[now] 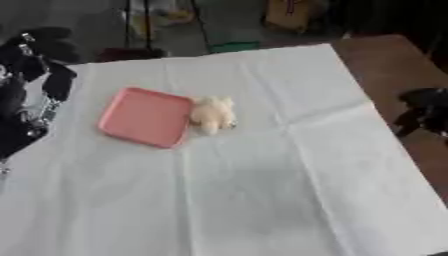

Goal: Pick up objects on the table and place them in the box.

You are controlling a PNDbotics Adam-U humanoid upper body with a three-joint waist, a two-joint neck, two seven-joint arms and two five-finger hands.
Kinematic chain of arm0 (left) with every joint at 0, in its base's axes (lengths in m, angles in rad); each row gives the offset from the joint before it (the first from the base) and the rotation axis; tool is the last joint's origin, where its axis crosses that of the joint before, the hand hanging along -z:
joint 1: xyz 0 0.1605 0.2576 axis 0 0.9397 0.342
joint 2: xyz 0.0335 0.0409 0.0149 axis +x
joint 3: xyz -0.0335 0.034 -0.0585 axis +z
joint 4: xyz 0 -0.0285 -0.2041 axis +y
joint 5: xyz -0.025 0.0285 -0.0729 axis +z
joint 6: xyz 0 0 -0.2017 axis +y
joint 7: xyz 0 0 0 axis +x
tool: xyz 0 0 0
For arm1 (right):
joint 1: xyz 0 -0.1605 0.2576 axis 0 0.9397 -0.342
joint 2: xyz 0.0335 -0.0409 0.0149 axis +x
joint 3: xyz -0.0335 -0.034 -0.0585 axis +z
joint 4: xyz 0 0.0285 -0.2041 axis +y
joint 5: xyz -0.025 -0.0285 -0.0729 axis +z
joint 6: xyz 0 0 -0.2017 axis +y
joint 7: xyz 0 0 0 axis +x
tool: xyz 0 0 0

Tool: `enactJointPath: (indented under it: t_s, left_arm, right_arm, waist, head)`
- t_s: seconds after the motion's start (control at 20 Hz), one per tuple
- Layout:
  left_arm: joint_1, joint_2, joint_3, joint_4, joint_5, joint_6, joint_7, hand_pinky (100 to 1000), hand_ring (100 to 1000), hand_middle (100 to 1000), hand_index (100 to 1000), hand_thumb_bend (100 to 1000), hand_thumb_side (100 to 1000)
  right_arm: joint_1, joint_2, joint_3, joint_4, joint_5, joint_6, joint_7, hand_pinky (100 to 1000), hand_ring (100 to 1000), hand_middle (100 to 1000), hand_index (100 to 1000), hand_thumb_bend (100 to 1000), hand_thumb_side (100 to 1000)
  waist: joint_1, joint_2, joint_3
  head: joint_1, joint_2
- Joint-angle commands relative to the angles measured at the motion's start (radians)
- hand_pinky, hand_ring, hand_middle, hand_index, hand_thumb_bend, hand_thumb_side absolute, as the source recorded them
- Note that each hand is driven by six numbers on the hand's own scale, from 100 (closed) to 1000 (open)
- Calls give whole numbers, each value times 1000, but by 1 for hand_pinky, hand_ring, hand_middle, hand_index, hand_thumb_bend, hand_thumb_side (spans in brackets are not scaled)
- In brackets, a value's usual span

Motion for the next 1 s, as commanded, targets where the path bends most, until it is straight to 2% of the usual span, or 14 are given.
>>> enactJointPath:
  t_s: [0.05, 0.2, 0.25, 0.45, 0.75, 0.8, 0.85, 1.0]
  left_arm:
    - [-28, 38, -13, -2, -48, 16, -39, 679, 748, 838, 846, 393, 626]
    - [-75, 73, -56, 24, -95, 15, -80, 706, 756, 846, 880, 432, 611]
    - [-95, 84, -72, 39, -112, 12, -96, 758, 783, 867, 905, 471, 622]
    - [-195, 132, -154, 135, -177, 12, -160, 786, 796, 874, 913, 485, 650]
    - [-357, 126, -225, 296, -277, 19, -260, 838, 815, 880, 923, 572, 676]
    - [-383, 119, -235, 322, -293, 23, -274, 846, 817, 880, 923, 608, 677]
    - [-409, 111, -244, 349, -309, 28, -283, 853, 819, 880, 922, 648, 673]
    - [-476, 74, -263, 431, -360, 40, -271, 856, 821, 881, 920, 689, 672]
  right_arm:
    - [-5, -26, -3, -10, 6, -2, 2, 526, 611, 740, 700, 100, 921]
    - [-4, -26, -1, -10, 5, -2, 4, 526, 611, 740, 700, 100, 922]
    - [-4, -26, 0, -9, 5, -2, 5, 526, 611, 740, 700, 100, 922]
    - [-3, -25, 7, -8, 1, -2, 12, 526, 611, 741, 700, 100, 922]
    - [-3, -25, 11, -7, -3, -2, 16, 526, 611, 741, 701, 100, 921]
    - [-4, -25, 12, -7, -3, -2, 17, 526, 611, 741, 701, 100, 921]
    - [-4, -25, 13, -7, -4, -2, 18, 526, 611, 741, 701, 100, 921]
    - [-8, -25, 16, -7, -5, -2, 21, 526, 611, 741, 701, 100, 922]
  waist:
    - [-1, -14, -1]
    - [-2, -16, -6]
    - [-3, -18, -9]
    - [-7, -24, -19]
    - [-10, -28, -28]
    - [-10, -29, -32]
    - [-10, -29, -34]
    - [-7, -27, -42]
  head:
    - [-3, -1]
    - [-1, 2]
    - [1, 2]
    - [8, -3]
    - [17, -9]
    - [18, -9]
    - [19, -9]
    - [23, -11]
